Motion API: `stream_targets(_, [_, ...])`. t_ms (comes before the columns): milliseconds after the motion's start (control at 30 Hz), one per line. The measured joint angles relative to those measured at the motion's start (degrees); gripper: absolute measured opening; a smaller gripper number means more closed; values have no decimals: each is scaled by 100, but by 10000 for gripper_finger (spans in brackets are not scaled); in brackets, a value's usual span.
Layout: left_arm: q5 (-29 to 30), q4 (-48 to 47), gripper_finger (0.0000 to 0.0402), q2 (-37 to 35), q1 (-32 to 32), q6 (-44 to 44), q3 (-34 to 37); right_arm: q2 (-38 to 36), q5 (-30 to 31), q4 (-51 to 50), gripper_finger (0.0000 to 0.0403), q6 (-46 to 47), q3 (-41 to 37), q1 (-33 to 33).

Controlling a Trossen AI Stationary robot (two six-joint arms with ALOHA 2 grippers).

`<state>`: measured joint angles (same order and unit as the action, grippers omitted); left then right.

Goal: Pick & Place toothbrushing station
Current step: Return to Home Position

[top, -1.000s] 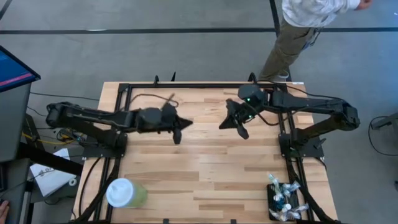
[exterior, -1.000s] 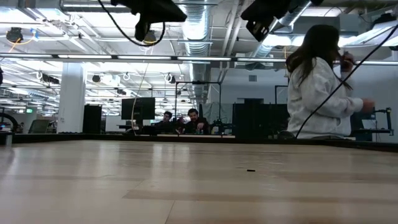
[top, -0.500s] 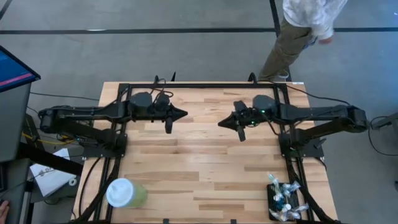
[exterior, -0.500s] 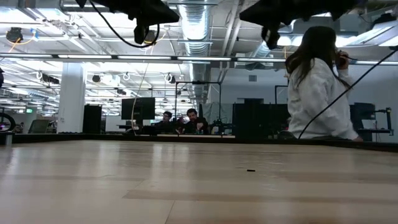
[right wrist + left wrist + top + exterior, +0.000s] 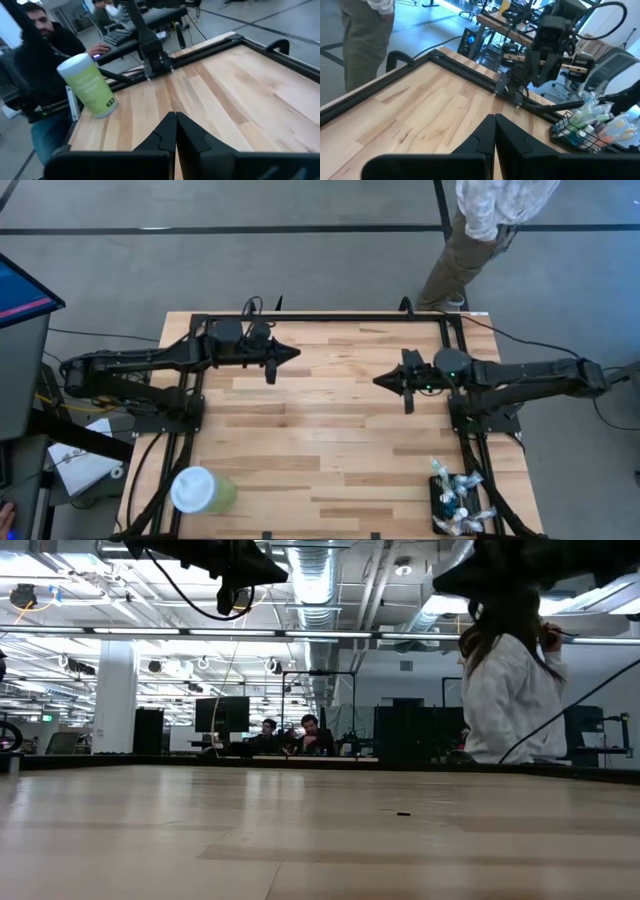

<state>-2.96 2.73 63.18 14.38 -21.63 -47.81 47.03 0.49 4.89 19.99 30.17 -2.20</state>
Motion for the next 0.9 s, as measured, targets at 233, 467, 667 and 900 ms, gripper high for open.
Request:
stream_targets(233, [5,43,2,0,186,-1,0,-701,-213,161,0,-48,-648,-11])
stream_targets(467, [7,82,2,2,309,-2,-2,-1459,-360,156,0,-87,-1356,-17])
stream_targets(667, [17,92,2,2,308,-2,-2,-2394,-556,124,0,-195,-1911,-17])
stream_targets(900, [46,128,2,2,307,-2,-4,-3089,-513,115,0,-102,-2375,-17])
